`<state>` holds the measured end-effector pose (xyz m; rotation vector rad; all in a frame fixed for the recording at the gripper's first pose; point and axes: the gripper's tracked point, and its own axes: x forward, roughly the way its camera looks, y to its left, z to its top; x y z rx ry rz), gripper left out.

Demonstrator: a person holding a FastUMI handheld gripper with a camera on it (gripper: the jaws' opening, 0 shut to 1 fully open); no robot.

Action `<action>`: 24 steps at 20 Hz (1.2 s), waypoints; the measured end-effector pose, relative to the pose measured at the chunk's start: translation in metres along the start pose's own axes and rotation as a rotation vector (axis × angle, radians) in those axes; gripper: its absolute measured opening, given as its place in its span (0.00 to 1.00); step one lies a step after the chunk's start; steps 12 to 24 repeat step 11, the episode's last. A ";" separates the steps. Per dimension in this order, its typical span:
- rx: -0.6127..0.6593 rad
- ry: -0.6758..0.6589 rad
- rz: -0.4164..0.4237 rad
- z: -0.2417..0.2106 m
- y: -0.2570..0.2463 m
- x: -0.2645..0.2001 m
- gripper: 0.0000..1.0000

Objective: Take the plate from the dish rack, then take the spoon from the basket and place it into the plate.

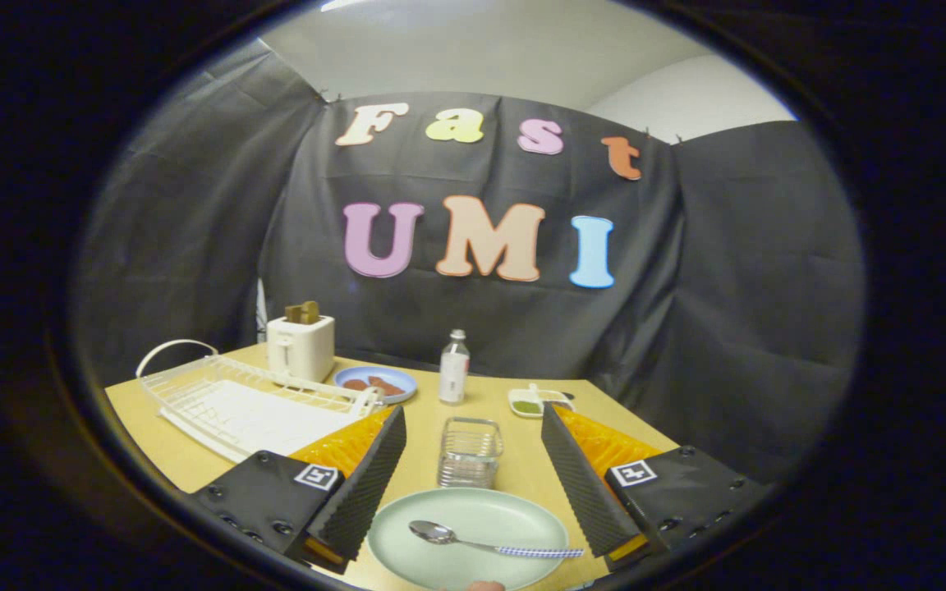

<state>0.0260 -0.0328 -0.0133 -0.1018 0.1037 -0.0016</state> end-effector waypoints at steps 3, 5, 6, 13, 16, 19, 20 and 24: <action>0.011 0.043 -0.027 -0.021 -0.002 -0.004 1.00; 0.025 0.065 -0.062 -0.030 -0.004 -0.005 1.00; 0.027 0.069 -0.087 -0.033 -0.009 -0.006 1.00; 0.042 0.050 -0.132 -0.033 -0.014 -0.014 1.00; 0.042 0.050 -0.132 -0.033 -0.014 -0.014 1.00; 0.042 0.050 -0.132 -0.033 -0.014 -0.014 1.00; 0.042 0.050 -0.132 -0.033 -0.014 -0.014 1.00; 0.042 0.050 -0.132 -0.033 -0.014 -0.014 1.00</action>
